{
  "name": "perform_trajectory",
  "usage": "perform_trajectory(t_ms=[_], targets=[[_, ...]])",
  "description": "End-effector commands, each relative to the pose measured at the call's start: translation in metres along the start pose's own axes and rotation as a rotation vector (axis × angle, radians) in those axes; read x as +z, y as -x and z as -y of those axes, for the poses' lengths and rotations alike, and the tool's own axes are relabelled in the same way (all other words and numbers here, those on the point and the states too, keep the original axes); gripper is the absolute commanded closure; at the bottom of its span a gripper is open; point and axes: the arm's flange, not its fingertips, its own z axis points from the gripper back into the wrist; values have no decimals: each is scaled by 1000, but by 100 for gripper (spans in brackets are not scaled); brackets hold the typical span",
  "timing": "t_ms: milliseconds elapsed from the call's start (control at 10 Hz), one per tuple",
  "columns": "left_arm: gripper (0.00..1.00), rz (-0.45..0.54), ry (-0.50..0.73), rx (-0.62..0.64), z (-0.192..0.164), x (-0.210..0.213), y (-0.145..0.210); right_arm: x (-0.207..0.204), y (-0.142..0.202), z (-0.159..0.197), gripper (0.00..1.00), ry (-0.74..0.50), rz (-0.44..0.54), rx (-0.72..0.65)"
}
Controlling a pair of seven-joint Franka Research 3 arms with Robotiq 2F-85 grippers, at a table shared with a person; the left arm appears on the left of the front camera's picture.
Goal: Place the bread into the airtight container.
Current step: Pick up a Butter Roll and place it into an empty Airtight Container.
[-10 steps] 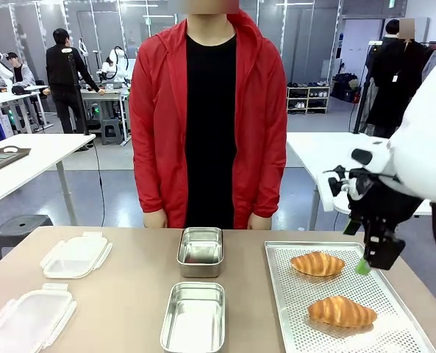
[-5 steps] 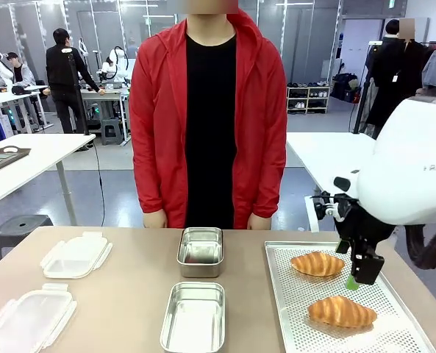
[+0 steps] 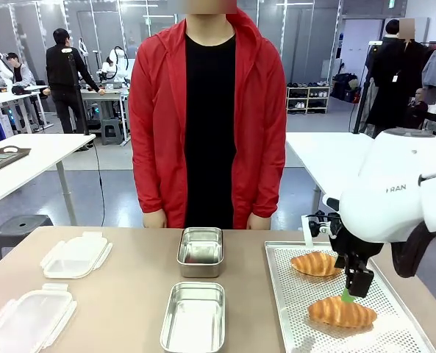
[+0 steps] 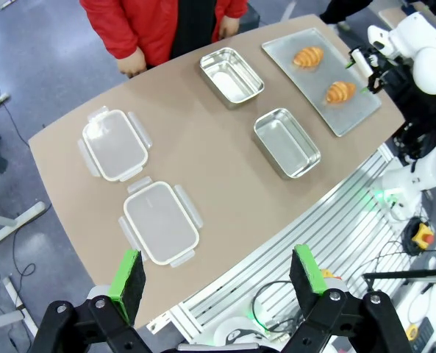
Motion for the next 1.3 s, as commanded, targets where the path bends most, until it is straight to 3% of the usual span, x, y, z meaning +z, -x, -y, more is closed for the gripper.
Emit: perform_trajectory(t_ms=[0,200,1200], targets=[[0,1,9,-10,1,2,-3,-33,19,-28,0,18,-13,7],[0,1,9,-10,1,2,-3,-47,21,-33,0,-11,17,35],[0,1,9,-10,1,2,-3,-92,23,-30,0,-33,-15,40]])
